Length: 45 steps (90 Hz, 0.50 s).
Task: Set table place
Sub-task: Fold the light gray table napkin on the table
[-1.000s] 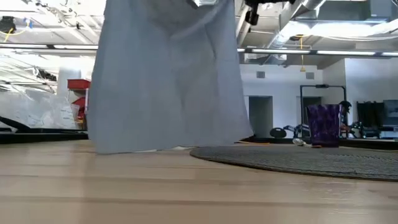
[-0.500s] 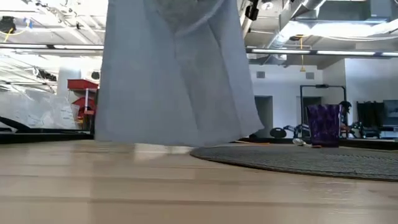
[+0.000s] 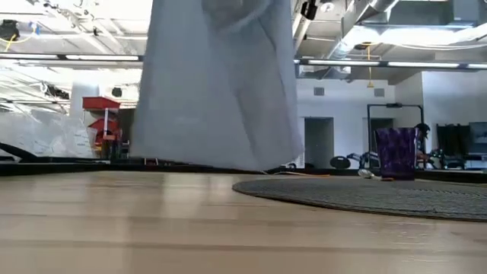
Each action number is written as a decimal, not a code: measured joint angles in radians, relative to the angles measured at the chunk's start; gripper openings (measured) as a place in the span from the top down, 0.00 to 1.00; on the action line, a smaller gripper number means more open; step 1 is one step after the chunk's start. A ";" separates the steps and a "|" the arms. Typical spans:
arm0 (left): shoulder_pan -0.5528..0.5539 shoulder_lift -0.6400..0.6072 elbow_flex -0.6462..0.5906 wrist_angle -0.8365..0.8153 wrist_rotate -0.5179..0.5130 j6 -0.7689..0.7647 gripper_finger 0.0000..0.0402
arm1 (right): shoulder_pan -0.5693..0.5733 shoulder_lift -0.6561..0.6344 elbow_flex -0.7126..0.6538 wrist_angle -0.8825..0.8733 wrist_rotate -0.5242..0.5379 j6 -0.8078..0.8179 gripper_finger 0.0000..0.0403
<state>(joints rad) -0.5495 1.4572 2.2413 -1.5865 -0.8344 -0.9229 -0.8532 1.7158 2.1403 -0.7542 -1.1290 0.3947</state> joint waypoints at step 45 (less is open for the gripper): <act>0.040 -0.362 -0.673 0.011 0.242 -0.325 1.00 | -0.001 0.218 -0.002 0.006 0.009 -0.037 1.00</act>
<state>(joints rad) -0.5091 1.0947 1.5680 -1.5757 -0.5927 -1.2484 -0.8539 1.9342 2.1380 -0.7477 -1.1200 0.3577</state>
